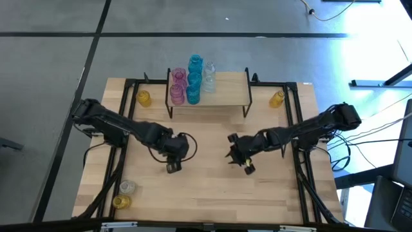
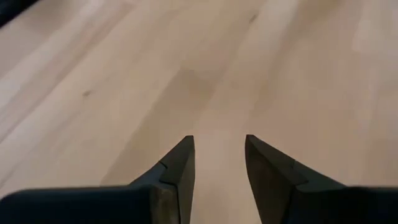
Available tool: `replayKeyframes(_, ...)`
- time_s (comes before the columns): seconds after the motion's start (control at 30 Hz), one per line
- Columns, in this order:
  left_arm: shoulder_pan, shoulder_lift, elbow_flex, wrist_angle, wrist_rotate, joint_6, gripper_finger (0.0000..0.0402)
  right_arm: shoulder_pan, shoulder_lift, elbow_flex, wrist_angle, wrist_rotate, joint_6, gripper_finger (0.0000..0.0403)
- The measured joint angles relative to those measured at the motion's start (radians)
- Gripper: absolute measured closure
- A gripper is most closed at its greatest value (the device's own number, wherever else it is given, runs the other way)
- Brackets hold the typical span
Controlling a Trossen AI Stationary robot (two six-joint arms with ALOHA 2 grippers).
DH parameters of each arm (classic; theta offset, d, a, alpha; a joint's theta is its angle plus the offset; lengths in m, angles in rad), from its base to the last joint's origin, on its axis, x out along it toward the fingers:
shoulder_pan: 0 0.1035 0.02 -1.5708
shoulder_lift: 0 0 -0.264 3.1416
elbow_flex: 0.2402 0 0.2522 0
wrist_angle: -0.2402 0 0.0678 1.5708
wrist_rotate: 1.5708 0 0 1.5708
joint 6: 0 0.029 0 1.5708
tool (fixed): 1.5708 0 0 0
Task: Sort vases onto shelf
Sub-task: Put the transparent flower vase on the shelf aligned with the other transparent flower vase
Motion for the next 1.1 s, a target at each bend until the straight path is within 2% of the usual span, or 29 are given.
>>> replayKeyframes(0.1, -0.054, 0.000, 0.064, -0.144, 0.054, -0.118, 0.0272, 0.024, 0.000, -0.036, 0.035, 0.000, 0.019, 0.0279)
replayKeyframes(0.2, -0.138, -0.016, 0.074, -0.205, 0.093, -0.203, 0.0272, 0.028, 0.000, -0.052, 0.060, 0.000, 0.021, 0.0279)
replayKeyframes(0.37, -0.268, -0.056, 0.056, -0.255, -0.020, -0.305, 0.0272, 0.017, 0.000, -0.054, 0.055, 0.002, 0.042, 0.0279)
replayKeyframes(0.43, -0.309, -0.085, 0.038, -0.261, -0.034, -0.363, 0.0272, 0.018, 0.000, -0.054, 0.055, 0.003, 0.045, 0.0279)
replayKeyframes(0.63, -0.419, -0.237, -0.091, -0.262, -0.089, -0.610, 0.0272, 0.018, 0.000, -0.054, 0.068, 0.064, 0.049, 0.0279)
replayKeyframes(0.87, -0.503, -0.395, -0.276, -0.151, -0.064, -0.910, 0.0272, 0.018, 0.000, -0.054, 0.077, 0.064, 0.070, 0.0279)
replayKeyframes(0.93, -0.512, -0.401, -0.303, -0.126, -0.027, -0.969, 0.0272, 0.018, 0.000, -0.054, 0.074, 0.064, 0.085, 0.0279)
replayKeyframes(1.1, -0.529, -0.389, -0.336, -0.107, 0.210, -1.095, 0.0272, 0.018, 0.000, -0.054, 0.073, 0.064, 0.119, 0.0279)
